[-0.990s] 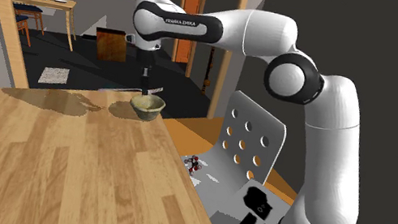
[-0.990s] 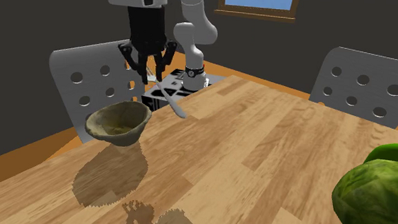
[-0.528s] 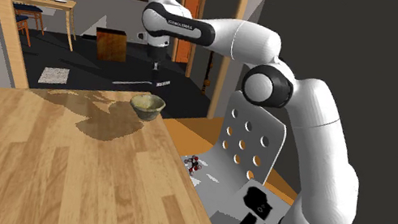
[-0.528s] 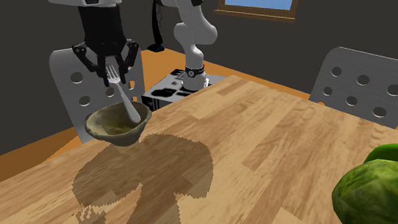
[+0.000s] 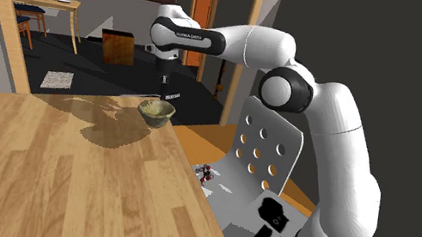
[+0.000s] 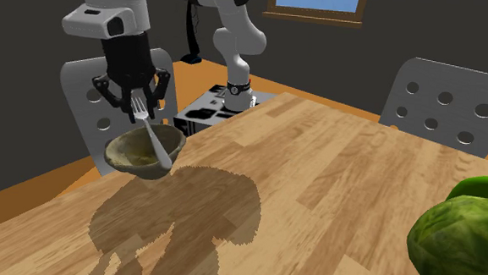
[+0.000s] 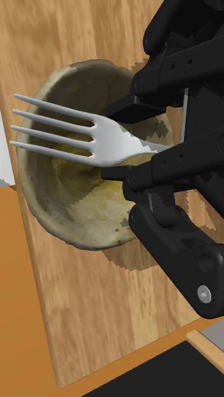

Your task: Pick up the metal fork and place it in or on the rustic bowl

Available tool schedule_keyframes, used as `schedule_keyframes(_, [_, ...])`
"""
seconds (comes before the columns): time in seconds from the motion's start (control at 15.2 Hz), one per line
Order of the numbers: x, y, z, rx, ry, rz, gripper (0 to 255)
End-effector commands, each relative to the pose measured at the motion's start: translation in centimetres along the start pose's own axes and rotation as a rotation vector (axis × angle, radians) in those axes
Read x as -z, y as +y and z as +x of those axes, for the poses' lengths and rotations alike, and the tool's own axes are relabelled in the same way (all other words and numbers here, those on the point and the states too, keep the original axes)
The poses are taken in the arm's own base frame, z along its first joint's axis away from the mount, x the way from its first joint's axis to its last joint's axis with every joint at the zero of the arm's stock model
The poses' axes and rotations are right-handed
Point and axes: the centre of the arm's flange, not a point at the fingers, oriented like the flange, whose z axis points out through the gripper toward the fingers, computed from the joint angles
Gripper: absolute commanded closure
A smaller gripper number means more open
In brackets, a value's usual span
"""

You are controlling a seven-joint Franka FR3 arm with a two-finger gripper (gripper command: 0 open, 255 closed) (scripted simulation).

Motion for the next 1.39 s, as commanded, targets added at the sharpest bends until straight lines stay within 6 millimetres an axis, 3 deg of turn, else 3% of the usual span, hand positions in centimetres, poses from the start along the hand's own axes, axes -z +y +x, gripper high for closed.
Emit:
schedule_keyframes(0.0, [-1.0,0.0,0.1,0.000,0.000,0.000,255])
schedule_keyframes(0.33, [-3.3,-0.1,0.2,0.000,0.000,0.000,255])
schedule_keyframes(0.79, [-3.3,-0.1,0.2,0.000,0.000,0.000,255])
schedule_keyframes(0.86, [-3.3,-0.1,0.2,0.000,0.000,0.000,0])
schedule_keyframes(1.19, [-3.3,-0.1,0.2,0.000,0.000,0.000,0])
schedule_keyframes(1.32, [-0.7,-0.1,0.2,0.000,0.000,0.000,0])
